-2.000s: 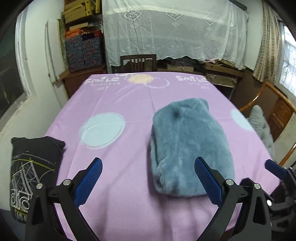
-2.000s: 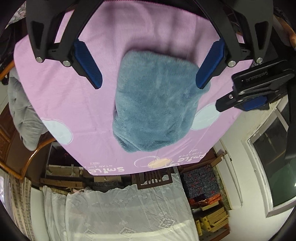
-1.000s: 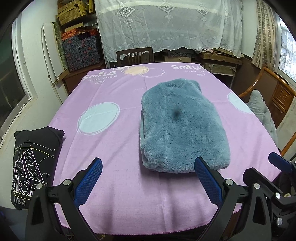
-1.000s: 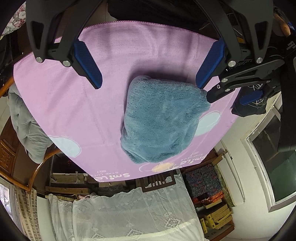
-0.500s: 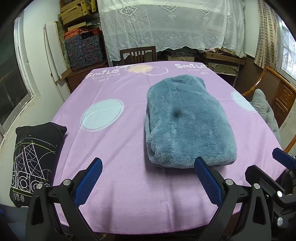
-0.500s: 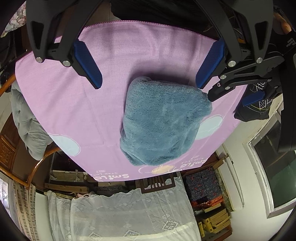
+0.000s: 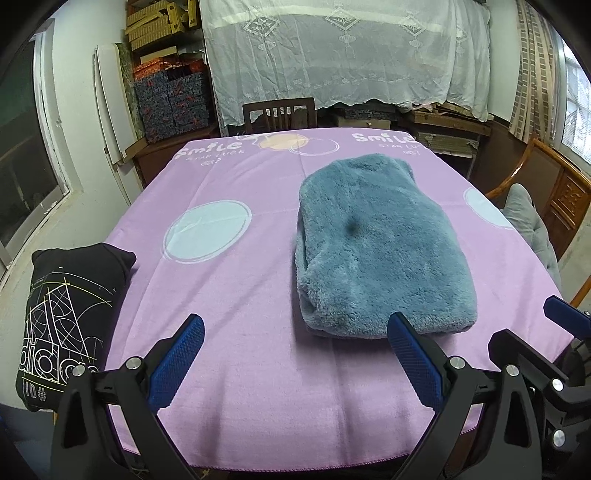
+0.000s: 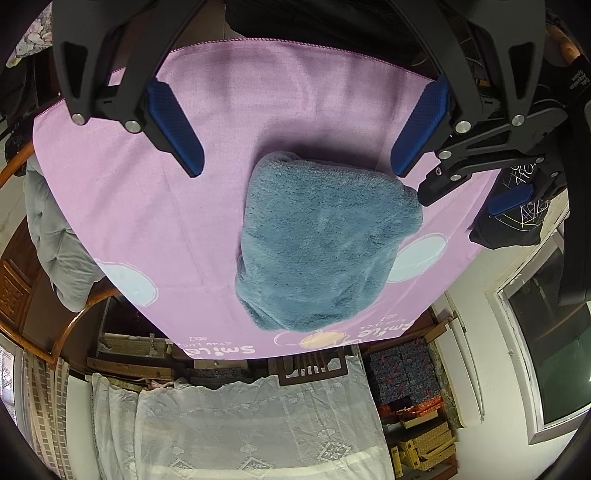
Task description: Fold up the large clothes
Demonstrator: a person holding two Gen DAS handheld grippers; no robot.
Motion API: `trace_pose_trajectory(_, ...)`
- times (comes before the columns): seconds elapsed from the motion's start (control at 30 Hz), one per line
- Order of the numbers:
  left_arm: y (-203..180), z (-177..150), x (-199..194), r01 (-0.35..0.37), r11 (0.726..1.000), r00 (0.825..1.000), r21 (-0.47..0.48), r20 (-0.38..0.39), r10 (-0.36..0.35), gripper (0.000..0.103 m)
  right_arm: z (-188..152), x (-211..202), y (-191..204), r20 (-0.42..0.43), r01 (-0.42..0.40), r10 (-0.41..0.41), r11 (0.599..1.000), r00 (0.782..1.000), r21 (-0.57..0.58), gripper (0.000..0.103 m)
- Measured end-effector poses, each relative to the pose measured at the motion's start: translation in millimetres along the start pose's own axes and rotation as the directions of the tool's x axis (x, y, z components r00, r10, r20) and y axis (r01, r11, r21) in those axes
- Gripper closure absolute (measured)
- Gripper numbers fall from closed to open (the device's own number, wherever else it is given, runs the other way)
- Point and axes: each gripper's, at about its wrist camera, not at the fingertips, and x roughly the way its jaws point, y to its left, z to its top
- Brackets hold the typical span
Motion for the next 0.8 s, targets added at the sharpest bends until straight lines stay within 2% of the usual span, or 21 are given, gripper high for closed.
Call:
trace_pose_trajectory(0.33,2.1,-4.4,4.8,0.012,1.0,1.0,-0.008,-0.016,-0.012,0.003,-2.2,3.6,-0.8,-0.017,0.003,-0.003,1.0,1.0,-0.003,0.004)
trace_pose_trajectory(0.8,-0.1,-8.2,6.1,-0.018,1.0,1.0,0.006,0.007,0.018,0.003,-3.0,7.4,-0.3,-0.024,-0.001,0.0,1.0,1.0,-0.003,0.004)
